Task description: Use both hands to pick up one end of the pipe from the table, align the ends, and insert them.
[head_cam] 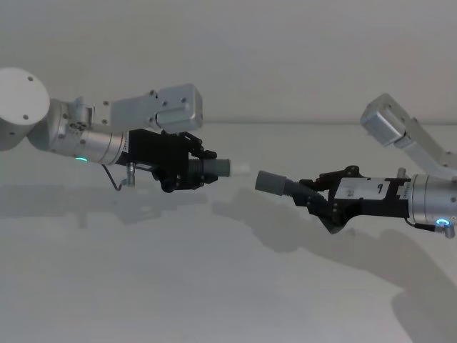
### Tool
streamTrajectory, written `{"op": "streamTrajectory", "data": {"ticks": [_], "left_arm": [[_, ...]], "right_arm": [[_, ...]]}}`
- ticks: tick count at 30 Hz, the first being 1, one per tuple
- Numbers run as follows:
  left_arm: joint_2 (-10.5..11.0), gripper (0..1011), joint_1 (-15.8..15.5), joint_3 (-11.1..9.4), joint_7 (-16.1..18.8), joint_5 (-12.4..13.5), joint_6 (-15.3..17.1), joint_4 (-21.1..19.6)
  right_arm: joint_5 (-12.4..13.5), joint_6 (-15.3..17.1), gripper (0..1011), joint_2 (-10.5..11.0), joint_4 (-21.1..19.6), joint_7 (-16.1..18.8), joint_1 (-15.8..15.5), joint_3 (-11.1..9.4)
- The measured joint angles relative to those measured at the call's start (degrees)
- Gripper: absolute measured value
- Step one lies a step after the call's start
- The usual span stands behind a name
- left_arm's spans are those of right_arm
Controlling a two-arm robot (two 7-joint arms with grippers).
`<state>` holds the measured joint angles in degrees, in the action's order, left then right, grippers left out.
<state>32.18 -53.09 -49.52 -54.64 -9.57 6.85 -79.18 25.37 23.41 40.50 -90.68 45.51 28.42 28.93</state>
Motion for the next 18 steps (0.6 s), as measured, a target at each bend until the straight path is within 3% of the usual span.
{"op": "streamTrajectory", "data": {"ticks": [18], "left_arm": [[0.16,355,-0.43,-0.5,-0.65,-0.66,0.06,0.83]], "right_arm": [[1.01,0.6,274,-0.32,0.55,-0.34,1.17,0.96]]}}
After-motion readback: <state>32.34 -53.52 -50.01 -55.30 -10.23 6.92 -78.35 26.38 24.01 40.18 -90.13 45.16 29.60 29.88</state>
